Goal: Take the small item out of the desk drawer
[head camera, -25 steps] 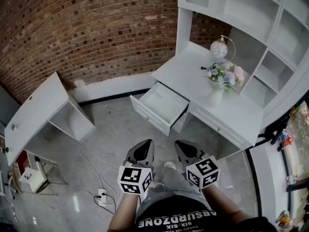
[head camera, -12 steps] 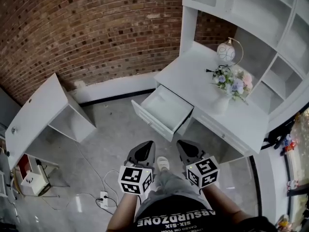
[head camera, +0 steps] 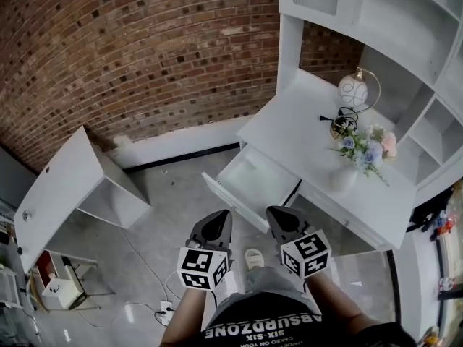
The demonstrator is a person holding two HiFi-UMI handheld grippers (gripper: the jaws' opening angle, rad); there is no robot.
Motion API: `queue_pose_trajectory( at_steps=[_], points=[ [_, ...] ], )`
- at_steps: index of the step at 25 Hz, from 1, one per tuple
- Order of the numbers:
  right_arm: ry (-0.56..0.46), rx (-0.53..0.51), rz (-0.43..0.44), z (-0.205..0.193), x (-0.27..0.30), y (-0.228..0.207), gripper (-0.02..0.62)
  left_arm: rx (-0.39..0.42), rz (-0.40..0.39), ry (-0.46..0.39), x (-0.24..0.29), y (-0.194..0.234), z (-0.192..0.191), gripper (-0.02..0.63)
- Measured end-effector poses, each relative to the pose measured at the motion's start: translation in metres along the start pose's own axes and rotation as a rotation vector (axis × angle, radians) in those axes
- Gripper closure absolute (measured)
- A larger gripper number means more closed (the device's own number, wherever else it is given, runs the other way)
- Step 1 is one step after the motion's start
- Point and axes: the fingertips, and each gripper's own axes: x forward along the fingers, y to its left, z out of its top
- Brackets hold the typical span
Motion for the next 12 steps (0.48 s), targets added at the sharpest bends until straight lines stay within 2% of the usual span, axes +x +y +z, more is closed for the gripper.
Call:
queue_pose_trajectory(
  at_steps=[12],
  points=[
    [-0.021,-0.004,-0.023,0.038,0.069,-0.072,0.595,0.009,-0.014,0.015,0.088,0.039,0.028,0.601]
  ],
)
